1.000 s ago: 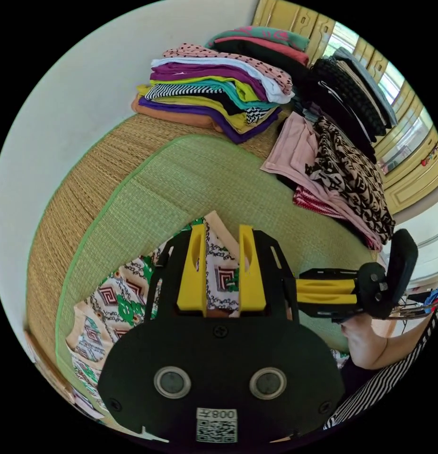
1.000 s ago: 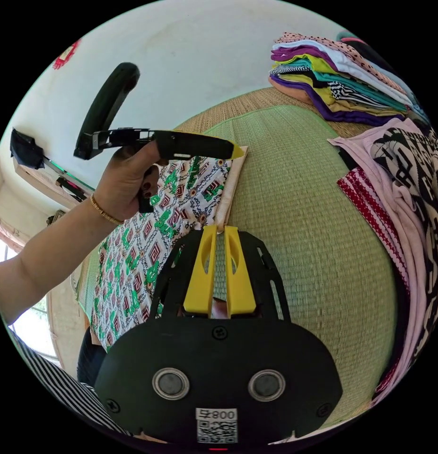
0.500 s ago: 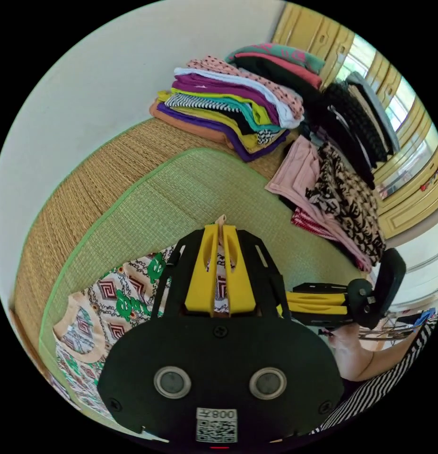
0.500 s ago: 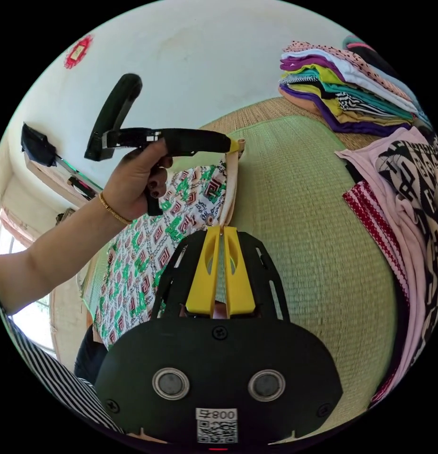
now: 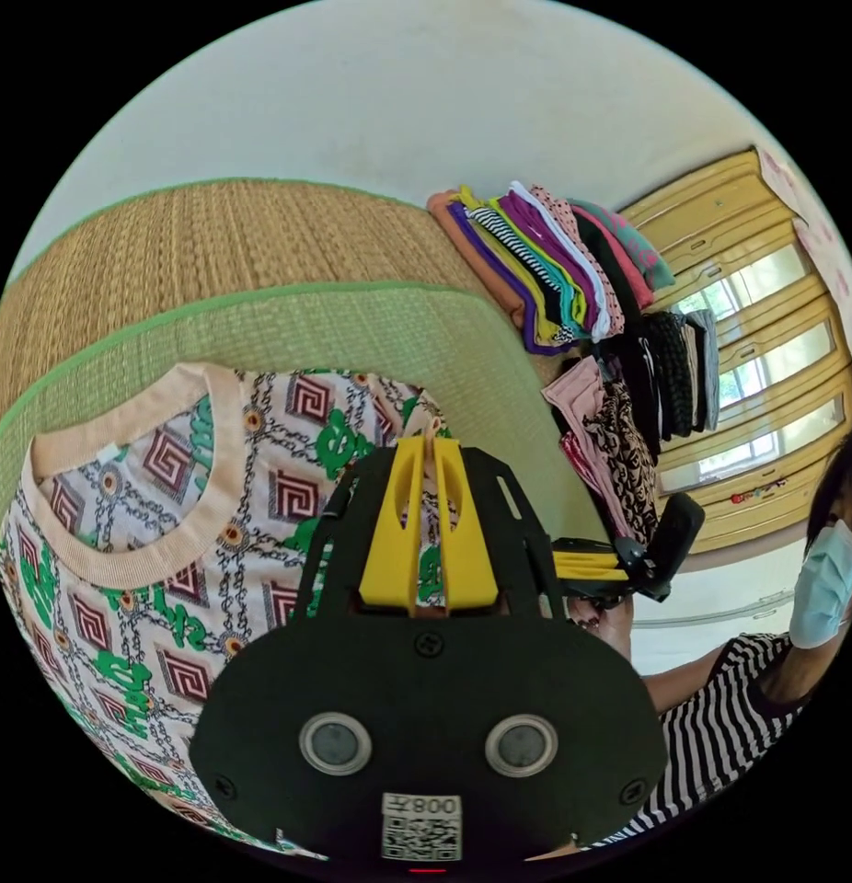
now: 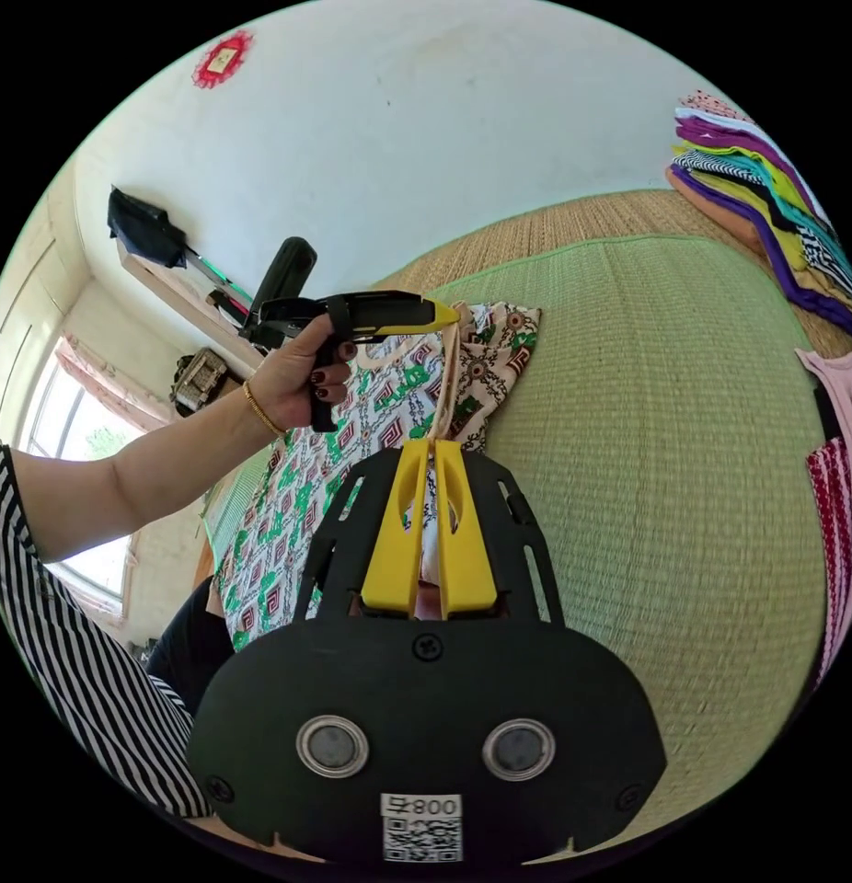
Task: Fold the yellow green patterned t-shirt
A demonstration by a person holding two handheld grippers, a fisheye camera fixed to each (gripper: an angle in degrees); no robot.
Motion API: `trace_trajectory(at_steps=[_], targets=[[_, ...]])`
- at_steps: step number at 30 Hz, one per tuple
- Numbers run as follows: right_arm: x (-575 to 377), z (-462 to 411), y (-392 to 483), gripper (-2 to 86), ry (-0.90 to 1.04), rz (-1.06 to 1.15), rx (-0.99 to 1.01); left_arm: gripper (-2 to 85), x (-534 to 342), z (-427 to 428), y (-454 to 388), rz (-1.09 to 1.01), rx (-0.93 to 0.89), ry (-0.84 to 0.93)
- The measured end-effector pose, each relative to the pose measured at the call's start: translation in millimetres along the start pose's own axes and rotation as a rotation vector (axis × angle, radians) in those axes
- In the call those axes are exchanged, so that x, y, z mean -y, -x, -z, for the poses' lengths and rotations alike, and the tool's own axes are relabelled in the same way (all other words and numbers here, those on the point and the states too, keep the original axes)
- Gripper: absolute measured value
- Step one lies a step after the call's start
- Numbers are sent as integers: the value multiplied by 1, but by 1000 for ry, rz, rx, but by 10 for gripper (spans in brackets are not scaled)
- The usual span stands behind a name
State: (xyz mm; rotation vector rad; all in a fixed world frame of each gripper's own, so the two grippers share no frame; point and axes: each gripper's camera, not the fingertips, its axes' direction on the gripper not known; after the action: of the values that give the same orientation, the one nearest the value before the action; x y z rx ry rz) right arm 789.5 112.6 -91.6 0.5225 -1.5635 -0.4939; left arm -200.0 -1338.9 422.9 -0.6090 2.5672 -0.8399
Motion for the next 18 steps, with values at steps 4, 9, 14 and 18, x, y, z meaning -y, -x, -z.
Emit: trace_trajectory(at_steps=[4, 9, 14, 18], targets=[[4, -10, -6, 11, 45, 6, 20, 39, -4, 2, 22, 30, -13, 1], [8, -19, -14, 16, 91, 19, 28, 59, -10, 11, 37, 41, -14, -16], [15, -29, -20, 21, 128, 58, 67, 64, -20, 31, 39, 36, 81, -77], [20, -40, -20, 20, 183, 109, 76, 63, -27, 41, 28, -18, 153, -108]])
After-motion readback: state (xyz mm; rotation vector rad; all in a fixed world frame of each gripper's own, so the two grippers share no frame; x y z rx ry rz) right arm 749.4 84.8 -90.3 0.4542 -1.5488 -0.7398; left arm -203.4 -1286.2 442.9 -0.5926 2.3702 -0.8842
